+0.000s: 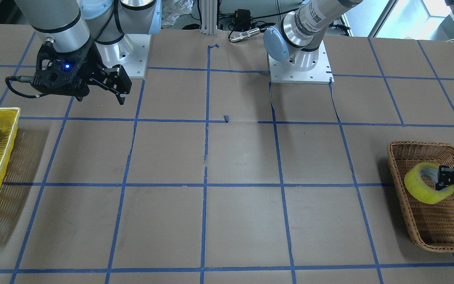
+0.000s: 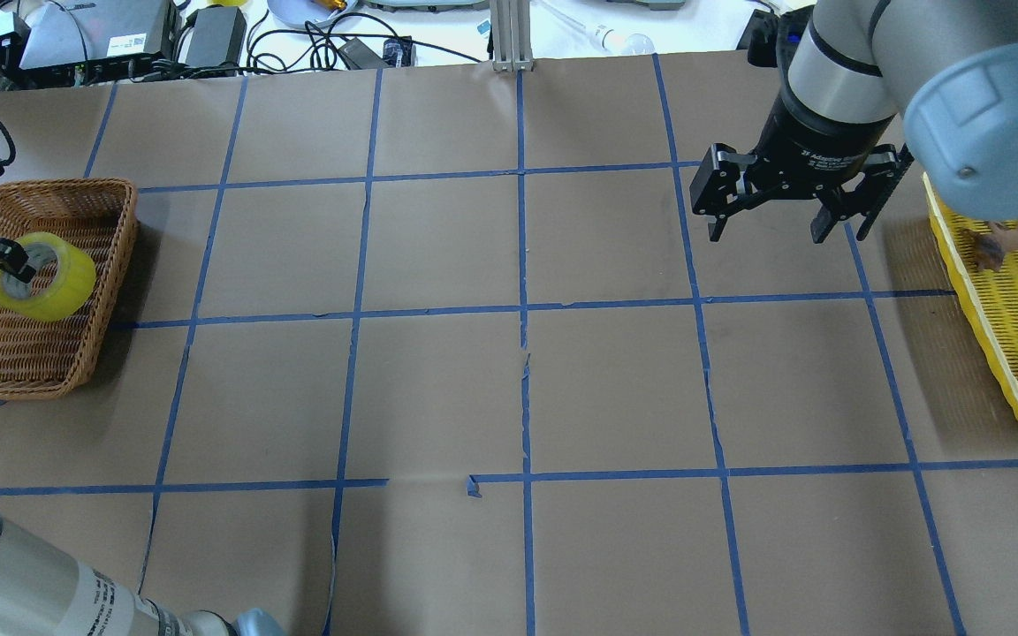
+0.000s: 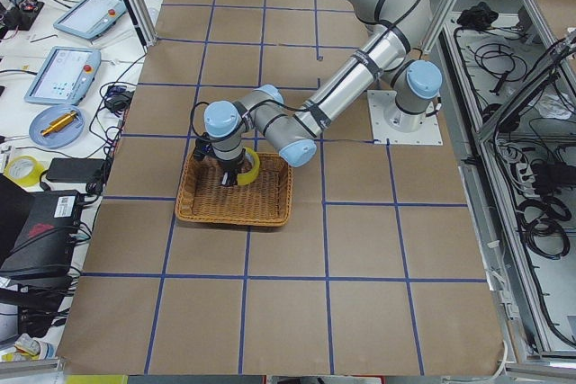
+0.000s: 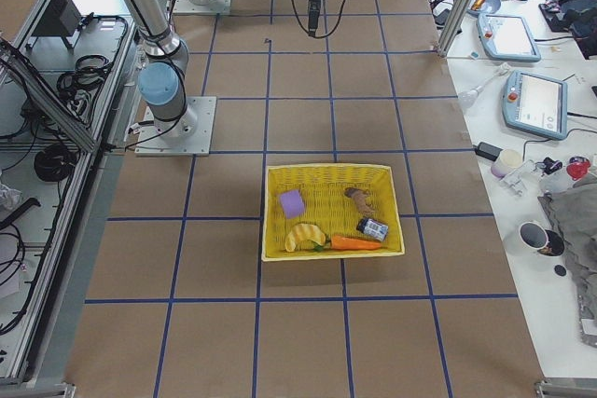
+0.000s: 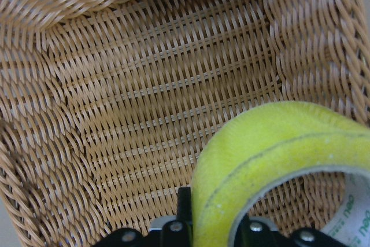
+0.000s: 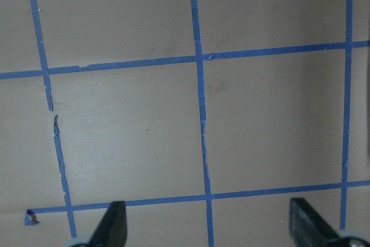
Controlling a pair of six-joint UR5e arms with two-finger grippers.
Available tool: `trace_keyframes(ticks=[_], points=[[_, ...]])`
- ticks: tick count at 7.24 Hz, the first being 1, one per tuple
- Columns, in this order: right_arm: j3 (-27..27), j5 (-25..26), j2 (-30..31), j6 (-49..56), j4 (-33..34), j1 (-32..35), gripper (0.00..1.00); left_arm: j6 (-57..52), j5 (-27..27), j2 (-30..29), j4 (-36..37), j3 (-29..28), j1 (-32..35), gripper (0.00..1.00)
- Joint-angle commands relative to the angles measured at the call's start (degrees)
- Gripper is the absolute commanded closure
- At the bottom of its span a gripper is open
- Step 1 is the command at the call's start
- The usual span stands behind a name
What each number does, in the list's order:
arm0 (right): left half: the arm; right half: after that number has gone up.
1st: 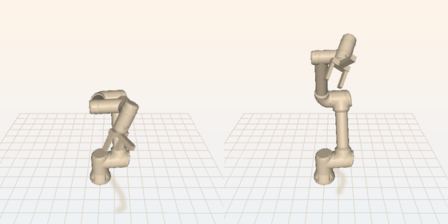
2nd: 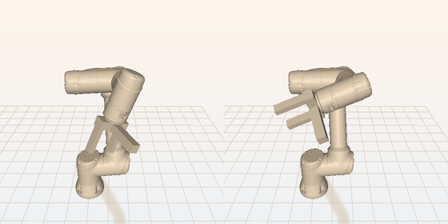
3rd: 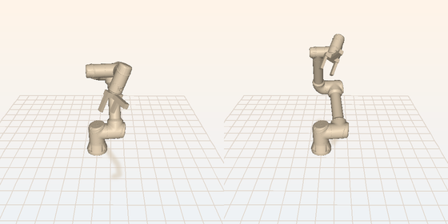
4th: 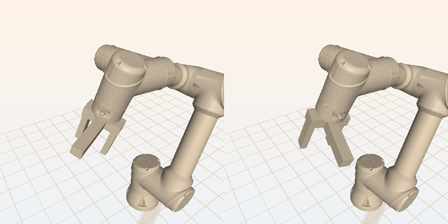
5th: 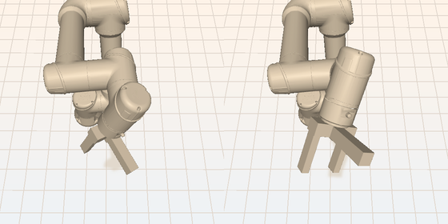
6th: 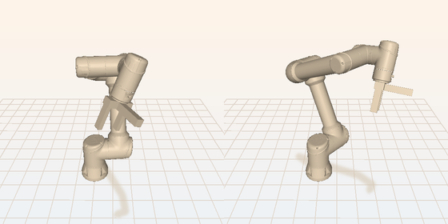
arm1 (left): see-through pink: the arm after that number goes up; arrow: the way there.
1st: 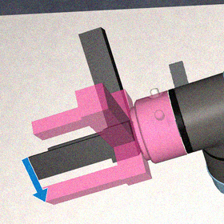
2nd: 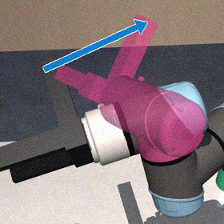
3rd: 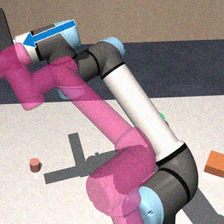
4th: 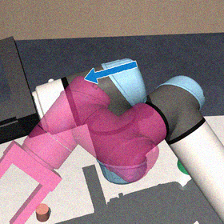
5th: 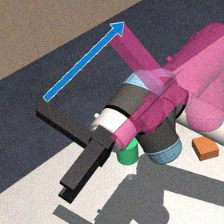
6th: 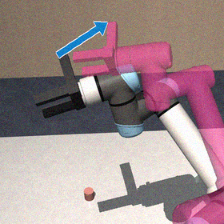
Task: Transfer tape with both arms
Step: 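Lower the tape roll into the wicker basket and open the left gripper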
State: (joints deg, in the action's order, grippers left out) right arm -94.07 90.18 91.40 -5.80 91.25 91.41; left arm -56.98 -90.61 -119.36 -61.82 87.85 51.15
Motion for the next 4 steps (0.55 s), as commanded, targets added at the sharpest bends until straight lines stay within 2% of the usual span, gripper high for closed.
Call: trace_keyframes(ticks=[1,4], points=[[-0.1,0.0,0.0,0.0,0.1,0.0,0.0,-0.1,0.1,-0.1,-0.1,0.3,0.0,1.0],[-0.1,0.0,0.0,0.0,0.0,0.0,0.0,0.3,-0.1,-0.2,0.0,0.3,0.1,1.0]])
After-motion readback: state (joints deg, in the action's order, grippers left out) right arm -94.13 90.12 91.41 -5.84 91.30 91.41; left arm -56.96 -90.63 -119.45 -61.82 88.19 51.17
